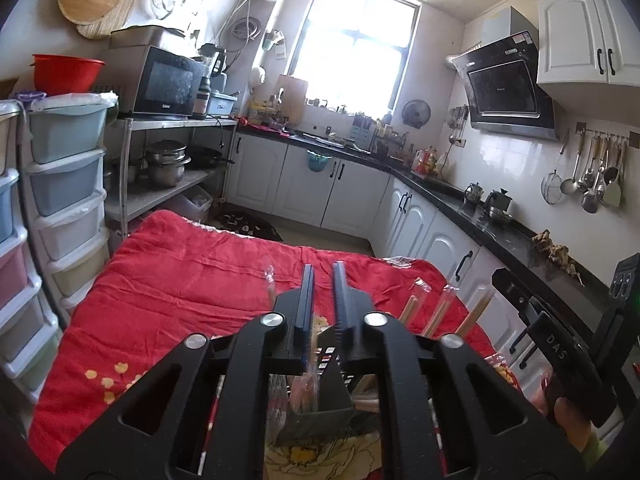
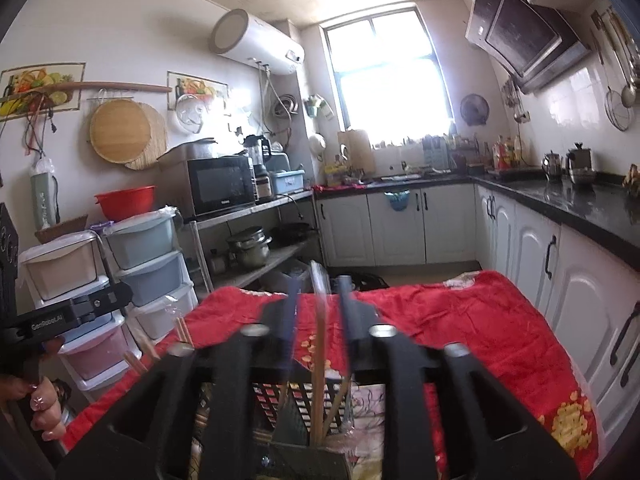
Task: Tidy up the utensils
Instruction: 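Open the left tool inside the caddy while the right tool releases its chopstick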
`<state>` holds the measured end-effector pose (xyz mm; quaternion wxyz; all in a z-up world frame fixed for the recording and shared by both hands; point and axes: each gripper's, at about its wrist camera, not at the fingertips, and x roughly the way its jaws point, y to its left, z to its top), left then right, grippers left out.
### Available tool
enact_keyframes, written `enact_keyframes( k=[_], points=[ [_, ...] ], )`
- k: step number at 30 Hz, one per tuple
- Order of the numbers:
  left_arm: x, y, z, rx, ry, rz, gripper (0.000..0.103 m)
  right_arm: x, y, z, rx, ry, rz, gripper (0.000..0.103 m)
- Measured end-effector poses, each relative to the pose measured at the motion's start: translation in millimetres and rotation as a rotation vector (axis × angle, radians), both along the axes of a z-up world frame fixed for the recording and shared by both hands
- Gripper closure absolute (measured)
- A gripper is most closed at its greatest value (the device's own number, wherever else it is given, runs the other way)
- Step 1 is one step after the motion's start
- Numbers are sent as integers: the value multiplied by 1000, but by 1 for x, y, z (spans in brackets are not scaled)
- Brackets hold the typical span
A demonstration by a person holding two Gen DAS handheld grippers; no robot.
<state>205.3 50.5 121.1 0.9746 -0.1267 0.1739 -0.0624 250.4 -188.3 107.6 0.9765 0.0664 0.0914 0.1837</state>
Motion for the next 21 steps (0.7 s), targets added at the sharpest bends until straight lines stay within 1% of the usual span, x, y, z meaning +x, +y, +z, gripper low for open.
enact_keyframes(
  k=[1,2,4,6,8,11,12,14,15,17,19,21],
  points=[
    [-1,1,-1,-4,3,0,82,-1,-1,-1,6,2,0,72],
    [-2,2,-1,-7,6,2,77,-2,-2,-1,5,4,-1,71],
    [-4,4,-2,-12,8,4,74,-4,-2,-1,0,13,-5,67],
    [-7,5,-1,-17,5,6,66,-6,-3,-1,-1,21,-10,64],
    [-11,6,0,-23,2,7,55,-10,-5,-2,-2,31,-11,57],
    [-17,6,2,-19,-7,7,44,-16,-6,-1,-8,34,-10,53],
    [-20,7,3,-17,-13,8,42,-18,-6,-1,-11,33,-8,52],
    [-24,7,5,-20,-19,3,35,-24,-7,0,-13,30,-6,48],
    [-27,7,6,-21,-24,2,33,-27,-7,1,-14,28,-3,48],
    [-33,7,9,-20,-37,4,20,-32,-8,3,-17,24,5,44],
    [-40,7,12,-18,-55,20,10,-38,-8,4,-22,20,14,41],
    [-47,7,14,-21,-68,27,11,-43,-8,5,-24,20,23,40]
  ],
)
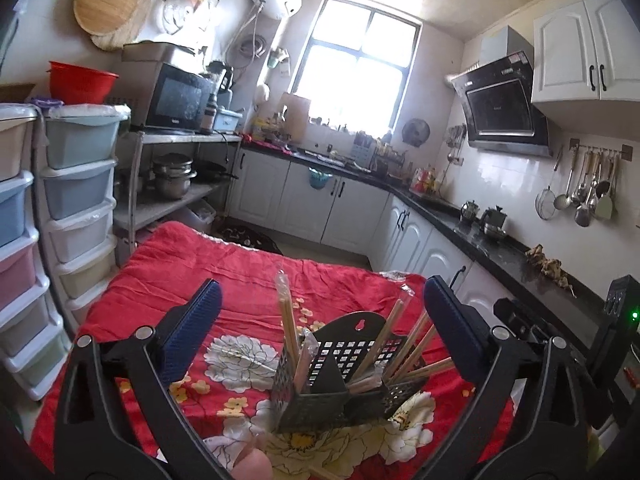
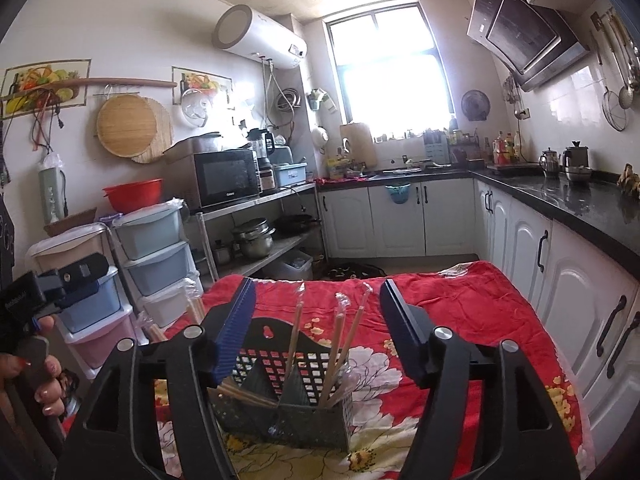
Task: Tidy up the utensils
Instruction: 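Open the left tool inside the caddy while the right tool releases its chopstick, then move both open tools down toward the wrapped chopsticks beside the caddy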
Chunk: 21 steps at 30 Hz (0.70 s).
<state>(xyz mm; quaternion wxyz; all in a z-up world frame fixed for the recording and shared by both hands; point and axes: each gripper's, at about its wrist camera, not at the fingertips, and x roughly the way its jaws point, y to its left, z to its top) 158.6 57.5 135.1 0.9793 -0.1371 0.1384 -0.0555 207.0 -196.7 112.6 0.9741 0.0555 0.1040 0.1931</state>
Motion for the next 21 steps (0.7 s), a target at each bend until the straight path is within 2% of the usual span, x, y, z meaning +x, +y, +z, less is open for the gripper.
enact_keyframes(
  k=[8,21],
  points=[
    [-19,1,-6,-18,14,-8,11,-19,-3,-3,-5,21,23,39],
    [-35,6,-36,-43,88,5,11,-39,-4,-15,-29,64,58,37]
  ],
)
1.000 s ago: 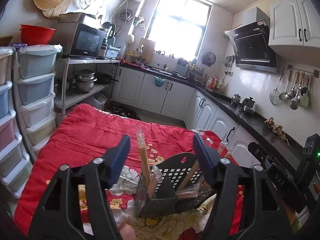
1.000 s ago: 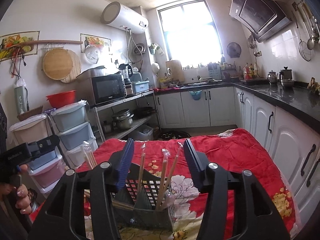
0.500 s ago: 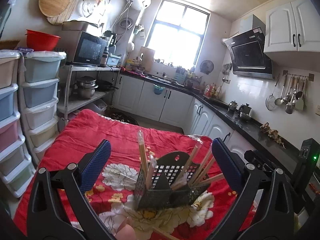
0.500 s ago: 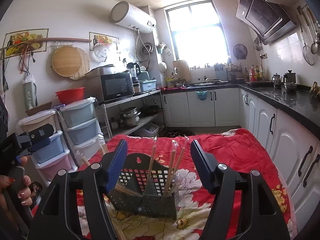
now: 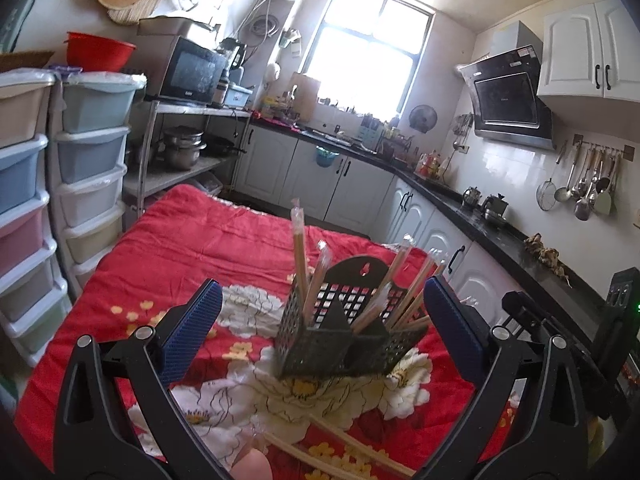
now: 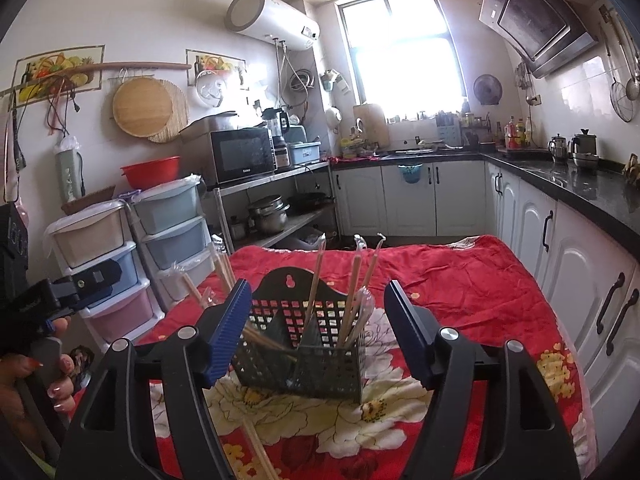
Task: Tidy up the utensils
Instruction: 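Move both open tools down toward the wrapped chopsticks beside the caddy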
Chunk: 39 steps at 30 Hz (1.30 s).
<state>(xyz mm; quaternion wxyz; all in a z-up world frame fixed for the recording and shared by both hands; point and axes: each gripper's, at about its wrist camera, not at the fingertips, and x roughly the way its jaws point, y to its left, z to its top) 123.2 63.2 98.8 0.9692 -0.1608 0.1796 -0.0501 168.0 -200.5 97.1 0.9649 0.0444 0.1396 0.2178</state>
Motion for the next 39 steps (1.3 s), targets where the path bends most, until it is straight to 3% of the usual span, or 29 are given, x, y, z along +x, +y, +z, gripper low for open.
enact_keyframes(
  k=[14,32,39],
  points=[
    [-8,14,-34,-51,92,29,11,-8,19,-18,-56,48,69,37],
    [-6,27,-96,-145,283,-4,11,-2,59,-67,-191,211,205,37],
    [0,22,-121,-181,366,-30,24,2,67,-85,-238,270,239,37]
  ],
)
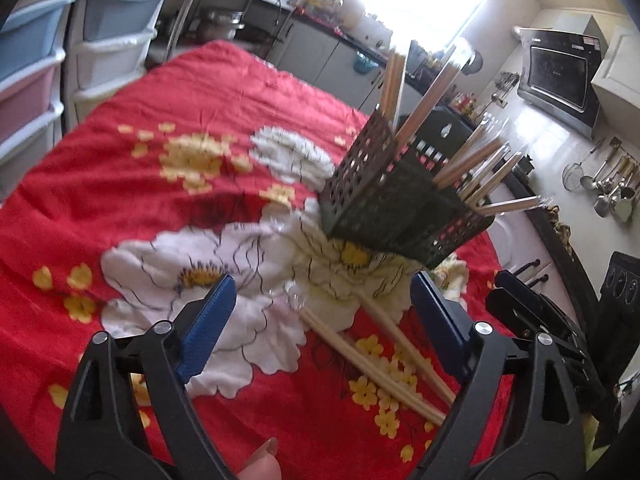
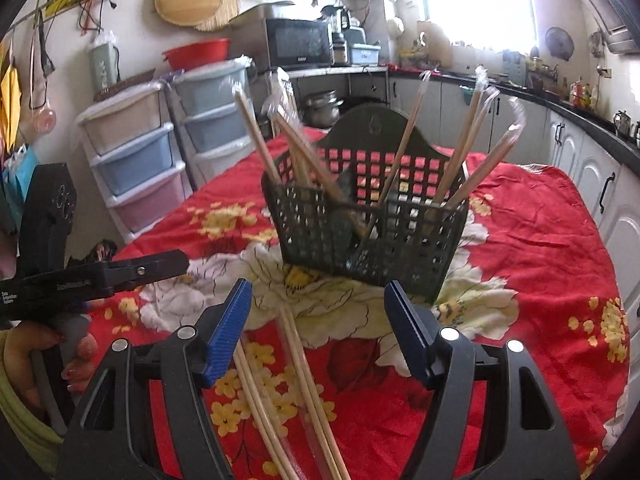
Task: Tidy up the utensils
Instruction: 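Move both open tools down toward the wrapped chopsticks beside the caddy, then close the left tool on a wrapped chopstick while the right tool grasps another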
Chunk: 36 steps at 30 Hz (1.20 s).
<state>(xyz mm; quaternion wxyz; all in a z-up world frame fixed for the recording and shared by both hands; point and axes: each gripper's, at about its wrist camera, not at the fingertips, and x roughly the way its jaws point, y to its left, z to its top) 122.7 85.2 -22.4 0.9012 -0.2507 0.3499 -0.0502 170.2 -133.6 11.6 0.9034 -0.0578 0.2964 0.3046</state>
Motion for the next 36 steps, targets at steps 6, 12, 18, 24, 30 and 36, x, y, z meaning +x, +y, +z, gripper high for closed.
enact_keyframes(
  k=[6,12,18,24,30,36],
  points=[
    [5,-2,-22,-43,72,-6,44,5,9,-18,-57,43,20,37],
    [11,-4,-41,-119,139,-45,61,13,15,-37,-83,115,47,37],
    [16,-6,-48,-133,161,-51,62,22,27,-54,-118,180,84,46],
    [26,-6,-49,-118,179,-53,62,32,39,-66,-157,226,102,56],
    [37,-3,-52,-121,190,-47,71,40,55,-72,-208,236,109,62],
    [42,0,-55,-92,193,-35,86,42,62,-76,-239,221,103,80]
  ],
)
